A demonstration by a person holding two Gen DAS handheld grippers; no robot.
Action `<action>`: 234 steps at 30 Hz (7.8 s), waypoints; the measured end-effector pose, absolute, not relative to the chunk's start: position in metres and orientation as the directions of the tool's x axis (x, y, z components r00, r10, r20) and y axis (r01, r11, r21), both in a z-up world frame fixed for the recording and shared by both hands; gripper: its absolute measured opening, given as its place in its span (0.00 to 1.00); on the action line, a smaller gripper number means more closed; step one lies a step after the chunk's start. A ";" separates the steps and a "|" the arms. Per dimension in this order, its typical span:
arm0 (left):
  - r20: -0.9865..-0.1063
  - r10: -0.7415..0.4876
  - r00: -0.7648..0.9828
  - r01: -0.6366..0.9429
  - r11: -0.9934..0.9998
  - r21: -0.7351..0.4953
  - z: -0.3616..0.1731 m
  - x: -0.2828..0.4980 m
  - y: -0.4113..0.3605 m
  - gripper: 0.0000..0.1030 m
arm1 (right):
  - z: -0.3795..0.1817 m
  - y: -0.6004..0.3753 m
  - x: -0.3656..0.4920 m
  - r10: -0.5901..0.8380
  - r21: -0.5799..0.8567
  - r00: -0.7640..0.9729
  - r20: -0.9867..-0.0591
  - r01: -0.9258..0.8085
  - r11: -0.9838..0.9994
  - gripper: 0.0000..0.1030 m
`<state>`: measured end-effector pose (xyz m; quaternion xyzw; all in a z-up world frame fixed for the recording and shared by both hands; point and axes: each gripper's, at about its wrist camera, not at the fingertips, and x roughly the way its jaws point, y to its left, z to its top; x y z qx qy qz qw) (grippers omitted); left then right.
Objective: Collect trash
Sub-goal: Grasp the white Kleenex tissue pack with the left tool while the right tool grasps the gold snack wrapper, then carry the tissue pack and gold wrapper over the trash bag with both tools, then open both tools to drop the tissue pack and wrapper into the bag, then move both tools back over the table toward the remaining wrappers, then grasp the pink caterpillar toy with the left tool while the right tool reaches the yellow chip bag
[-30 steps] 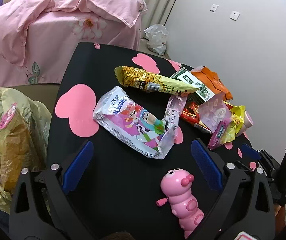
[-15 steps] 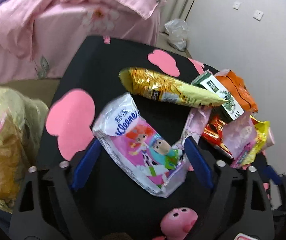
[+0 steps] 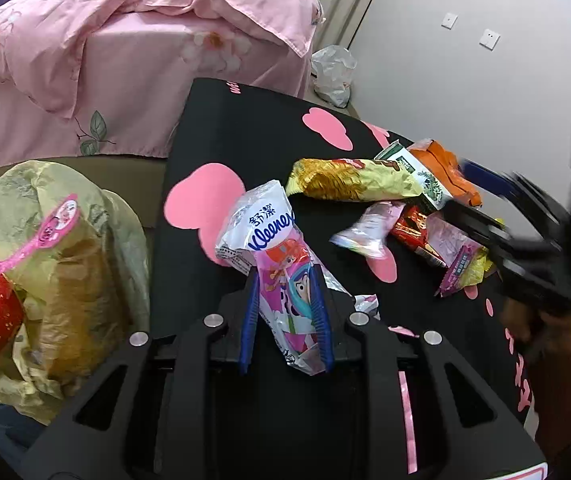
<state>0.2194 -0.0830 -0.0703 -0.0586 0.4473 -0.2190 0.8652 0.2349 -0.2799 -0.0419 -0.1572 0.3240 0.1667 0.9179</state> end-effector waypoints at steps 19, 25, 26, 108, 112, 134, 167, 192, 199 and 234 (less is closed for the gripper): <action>-0.737 -0.464 0.491 0.360 0.879 -0.313 -0.076 0.202 -0.078 0.51 | -0.064 -0.295 0.241 0.231 -0.034 0.620 -0.750 -0.385 0.922 0.30; -0.746 -0.459 0.482 0.329 0.884 -0.331 -0.077 0.200 -0.076 0.60 | -0.030 -0.322 0.184 0.274 0.086 0.690 -0.670 -0.294 0.952 0.30; -0.745 -0.479 0.464 0.330 0.874 -0.357 -0.078 0.201 -0.077 0.64 | -0.030 -0.329 0.174 0.282 0.116 0.690 -0.666 -0.277 0.954 0.30; -0.792 -0.322 0.519 -0.059 0.910 -0.409 -0.121 0.205 0.111 0.15 | -0.118 -0.021 0.292 0.338 0.078 0.123 -0.933 -0.848 0.524 0.30; -0.792 -0.284 0.540 -0.058 0.926 -0.372 -0.116 0.199 0.109 0.15 | -0.111 -0.028 0.289 0.358 0.063 0.160 -0.920 -0.840 0.538 0.30; -0.625 -0.176 0.760 -0.090 0.925 -0.369 -0.048 0.191 0.122 0.61 | -0.031 -0.117 0.253 0.519 0.124 0.508 -0.687 -0.622 0.773 0.58; -0.666 -0.476 0.574 0.577 0.812 -0.084 -0.045 0.219 -0.196 0.63 | -0.061 -0.474 0.072 0.060 0.146 0.805 -0.590 0.034 0.989 0.67; -0.718 -0.573 0.396 0.677 0.710 -0.193 -0.053 0.183 -0.212 0.62 | -0.092 -0.433 0.055 0.098 0.141 0.731 -0.675 -0.002 0.990 0.67; -0.783 -0.559 0.273 0.647 0.709 -0.280 -0.088 0.197 -0.247 0.06 | -0.086 -0.433 0.045 0.111 0.171 0.730 -0.675 0.008 0.985 0.67; -0.645 -0.510 0.569 0.443 0.851 -0.282 -0.046 0.161 -0.107 0.49 | -0.082 -0.397 0.101 0.096 0.141 0.734 -0.672 -0.001 0.990 0.56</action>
